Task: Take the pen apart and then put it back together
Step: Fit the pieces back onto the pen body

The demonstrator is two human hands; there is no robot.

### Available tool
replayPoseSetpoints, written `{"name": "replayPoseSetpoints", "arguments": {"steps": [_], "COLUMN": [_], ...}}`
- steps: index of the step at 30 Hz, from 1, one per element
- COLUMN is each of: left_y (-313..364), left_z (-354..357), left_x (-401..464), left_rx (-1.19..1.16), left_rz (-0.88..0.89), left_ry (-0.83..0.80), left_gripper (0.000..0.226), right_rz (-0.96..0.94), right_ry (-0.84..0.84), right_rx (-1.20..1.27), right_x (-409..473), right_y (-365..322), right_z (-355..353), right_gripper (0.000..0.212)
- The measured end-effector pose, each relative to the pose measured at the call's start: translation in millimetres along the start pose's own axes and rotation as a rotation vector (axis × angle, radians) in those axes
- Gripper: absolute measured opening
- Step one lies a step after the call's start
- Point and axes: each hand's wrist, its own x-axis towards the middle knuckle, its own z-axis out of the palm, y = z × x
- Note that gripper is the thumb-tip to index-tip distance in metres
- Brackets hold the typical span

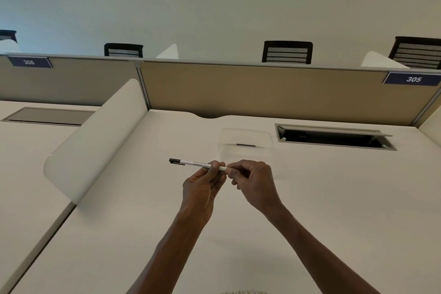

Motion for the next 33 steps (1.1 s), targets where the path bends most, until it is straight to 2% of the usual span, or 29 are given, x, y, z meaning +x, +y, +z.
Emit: {"name": "replayPoseSetpoints", "arguments": {"steps": [4, 7, 11, 15, 18, 21, 24, 26, 29, 33], "left_y": [3, 4, 4, 7, 10, 11, 12, 13, 12, 11], "left_z": [-1, 0, 1, 1, 1, 1, 1, 0, 0, 3], "left_x": [0, 2, 2, 3, 2, 2, 2, 1, 1, 1], "left_rx": [0.006, 0.001, 0.004, 0.017, 0.016, 0.022, 0.019, 0.014, 0.016, 0.022], "left_rz": [-0.003, -0.015, -0.02, -0.013, -0.003, 0.006, 0.003, 0.0, 0.001, -0.013], "left_ry": [0.008, 0.018, 0.013, -0.008, -0.035, -0.036, -0.01, -0.003, -0.013, -0.013], "left_gripper": [0.011, 0.01, 0.015, 0.019, 0.019, 0.02, 0.015, 0.013, 0.011, 0.013], "right_rz": [-0.256, -0.467, -0.59, -0.562, -0.377, -0.119, 0.03, -0.014, -0.263, -0.467], "right_ry": [-0.094, -0.108, -0.134, -0.117, -0.102, -0.182, -0.247, -0.242, -0.254, -0.225], "right_rx": [-0.246, -0.424, -0.664, -0.749, -0.539, -0.277, -0.152, -0.207, -0.429, -0.598], "right_x": [5, 8, 9, 9, 11, 13, 16, 17, 14, 12], "right_y": [-4, -7, -4, -5, -7, -7, -11, -11, -6, -2], "right_z": [-11, -15, -14, -10, -4, -1, -4, -10, -18, -17], "right_gripper": [0.036, 0.024, 0.013, 0.021, 0.033, 0.038, 0.048, 0.052, 0.05, 0.021]}}
